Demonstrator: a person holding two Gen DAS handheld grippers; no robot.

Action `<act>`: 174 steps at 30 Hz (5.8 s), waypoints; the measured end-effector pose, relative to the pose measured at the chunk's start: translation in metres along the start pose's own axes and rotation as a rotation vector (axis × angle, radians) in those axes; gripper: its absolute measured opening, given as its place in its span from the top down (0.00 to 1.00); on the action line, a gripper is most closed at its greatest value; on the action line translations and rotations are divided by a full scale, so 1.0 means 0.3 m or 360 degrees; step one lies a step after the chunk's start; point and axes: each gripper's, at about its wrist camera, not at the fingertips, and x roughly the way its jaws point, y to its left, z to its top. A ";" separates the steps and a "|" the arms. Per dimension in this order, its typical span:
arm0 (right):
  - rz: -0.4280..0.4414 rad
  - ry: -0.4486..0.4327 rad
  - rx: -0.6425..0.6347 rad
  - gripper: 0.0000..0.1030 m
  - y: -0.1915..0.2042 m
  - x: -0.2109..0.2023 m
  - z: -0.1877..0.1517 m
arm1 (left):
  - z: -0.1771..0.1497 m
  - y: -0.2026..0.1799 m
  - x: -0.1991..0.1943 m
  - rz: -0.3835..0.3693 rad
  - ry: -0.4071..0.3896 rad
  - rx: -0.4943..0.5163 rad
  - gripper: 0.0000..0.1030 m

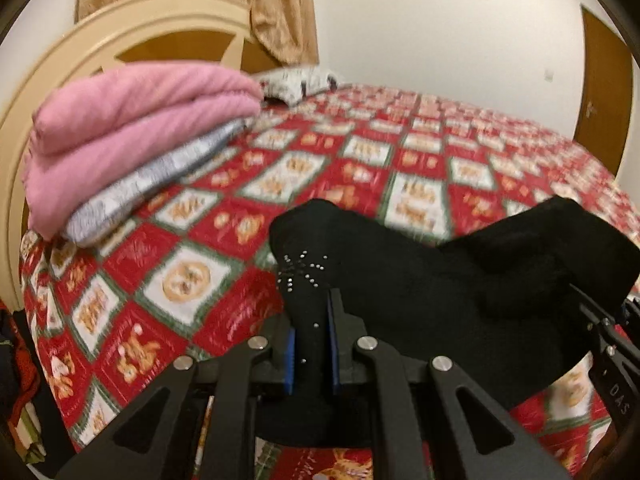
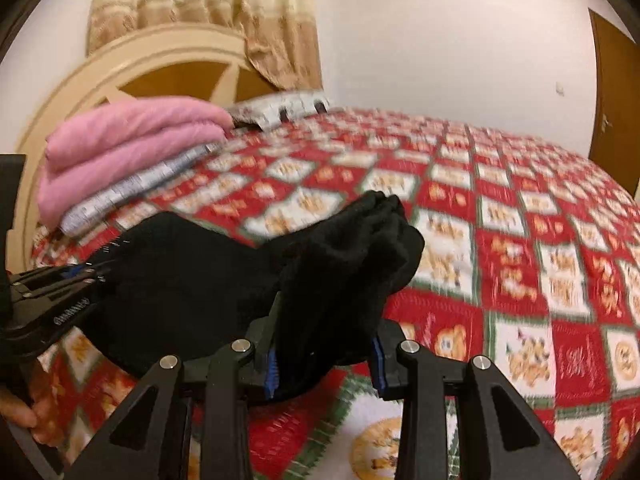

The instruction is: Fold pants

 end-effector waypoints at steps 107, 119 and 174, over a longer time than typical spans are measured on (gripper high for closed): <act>0.0086 -0.0436 0.0361 0.19 0.141 -0.970 -0.372 | -0.432 0.055 -0.760 -0.0097 -0.0221 0.0014 0.00; 0.0026 -0.0533 0.0383 0.19 0.150 -1.054 -0.395 | -0.453 0.062 -0.844 -0.0057 -0.0370 0.0022 0.00; 0.0015 -0.0601 0.0389 0.18 0.154 -1.098 -0.407 | -0.452 0.051 -0.925 0.0063 -0.0509 0.0046 0.00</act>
